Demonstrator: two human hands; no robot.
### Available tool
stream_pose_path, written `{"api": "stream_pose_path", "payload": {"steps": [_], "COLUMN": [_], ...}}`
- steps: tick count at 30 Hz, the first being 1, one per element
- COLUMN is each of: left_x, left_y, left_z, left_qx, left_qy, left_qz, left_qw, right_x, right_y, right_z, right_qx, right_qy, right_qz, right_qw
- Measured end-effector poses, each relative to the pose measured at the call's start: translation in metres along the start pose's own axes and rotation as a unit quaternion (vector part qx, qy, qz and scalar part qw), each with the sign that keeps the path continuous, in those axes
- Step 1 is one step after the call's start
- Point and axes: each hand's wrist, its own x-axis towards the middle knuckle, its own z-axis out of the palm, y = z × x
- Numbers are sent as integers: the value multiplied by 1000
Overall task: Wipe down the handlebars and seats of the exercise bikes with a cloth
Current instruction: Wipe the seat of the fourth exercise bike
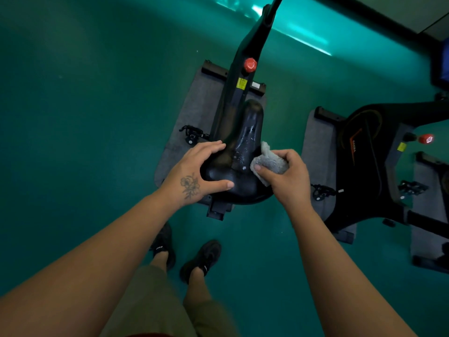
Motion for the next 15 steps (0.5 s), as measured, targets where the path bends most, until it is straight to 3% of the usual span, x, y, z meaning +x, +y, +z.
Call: {"api": "stream_pose_path", "payload": {"steps": [7, 15], "left_x": [0, -1], "left_y": [1, 0], "left_z": [-3, -1], "left_qx": [1, -11], "left_qy": [-10, -13], "left_qz": [-9, -12], "left_qw": [1000, 1000], "right_x": [29, 13], "right_y": [-30, -11], "right_z": [19, 9], "right_qx": [1, 13], "right_qy": [39, 1], "right_qz": [-16, 5], "right_qw": [999, 1000]}}
